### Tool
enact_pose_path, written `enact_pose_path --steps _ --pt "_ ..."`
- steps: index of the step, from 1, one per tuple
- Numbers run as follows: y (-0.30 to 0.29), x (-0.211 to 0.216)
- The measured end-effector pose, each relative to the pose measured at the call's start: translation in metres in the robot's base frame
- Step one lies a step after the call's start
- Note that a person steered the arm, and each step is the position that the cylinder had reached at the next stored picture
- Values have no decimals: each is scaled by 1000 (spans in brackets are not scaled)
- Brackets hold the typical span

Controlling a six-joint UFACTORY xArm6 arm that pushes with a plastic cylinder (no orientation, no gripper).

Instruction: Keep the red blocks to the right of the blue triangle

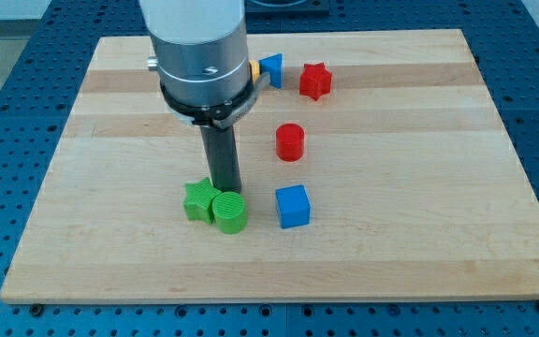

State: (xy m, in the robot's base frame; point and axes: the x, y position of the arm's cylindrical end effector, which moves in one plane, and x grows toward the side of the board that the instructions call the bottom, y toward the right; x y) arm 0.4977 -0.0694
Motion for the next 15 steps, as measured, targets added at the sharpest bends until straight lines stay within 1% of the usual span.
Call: enact_pose_path --steps 1,3,4,6,7,8,9,11,15 --pt "6 -8" --pt "90 -86" --pt "93 -86" --pt "126 -118" --pt "126 -118" --pt "137 -143" --pt "138 -145" --pt "139 -170" --pt "136 -179"
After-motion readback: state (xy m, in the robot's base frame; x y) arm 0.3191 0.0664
